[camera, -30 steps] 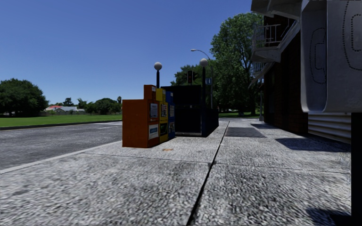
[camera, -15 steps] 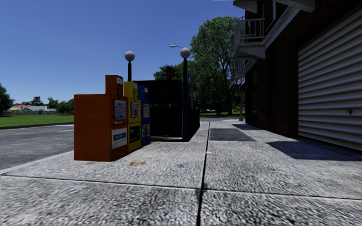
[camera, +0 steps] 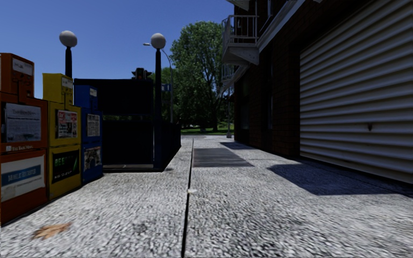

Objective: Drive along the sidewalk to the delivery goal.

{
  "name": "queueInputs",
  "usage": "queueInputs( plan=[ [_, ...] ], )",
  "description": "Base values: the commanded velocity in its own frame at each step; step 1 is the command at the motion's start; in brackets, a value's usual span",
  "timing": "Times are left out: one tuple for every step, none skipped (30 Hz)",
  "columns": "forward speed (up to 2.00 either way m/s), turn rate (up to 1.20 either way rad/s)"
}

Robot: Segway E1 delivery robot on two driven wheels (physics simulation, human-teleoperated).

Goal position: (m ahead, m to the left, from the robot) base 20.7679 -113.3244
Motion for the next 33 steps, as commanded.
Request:
queueInputs(
  plan=[
    [2.0,-0.09],
    [2.0,0.0],
    [2.0,0.0],
    [2.0,0.0],
    [2.0,0.0],
    [2.0,0.0],
    [2.0,0.0],
    [2.0,0.0],
    [2.0,0.0],
    [2.0,0.0],
    [2.0,0.0],
    [2.0,0.0],
    [2.0,0.0],
    [2.0,0.0],
    [2.0,0.0],
    [2.0,0.0],
    [2.0,0.0],
    [2.0,0.0],
    [2.0,0.0],
    [2.0,0.0],
    [2.0,0.0],
    [2.0,0.0],
    [2.0,0.0],
    [2.0,0.0],
    [2.0,0.0],
    [2.0,0.0],
    [2.0,0.0],
    [2.0,0.0],
    [2.0,0.0],
    [2.0,0.0],
    [2.0,0.0],
    [2.0,0.0],
    [2.0,0.0]
  ],
)
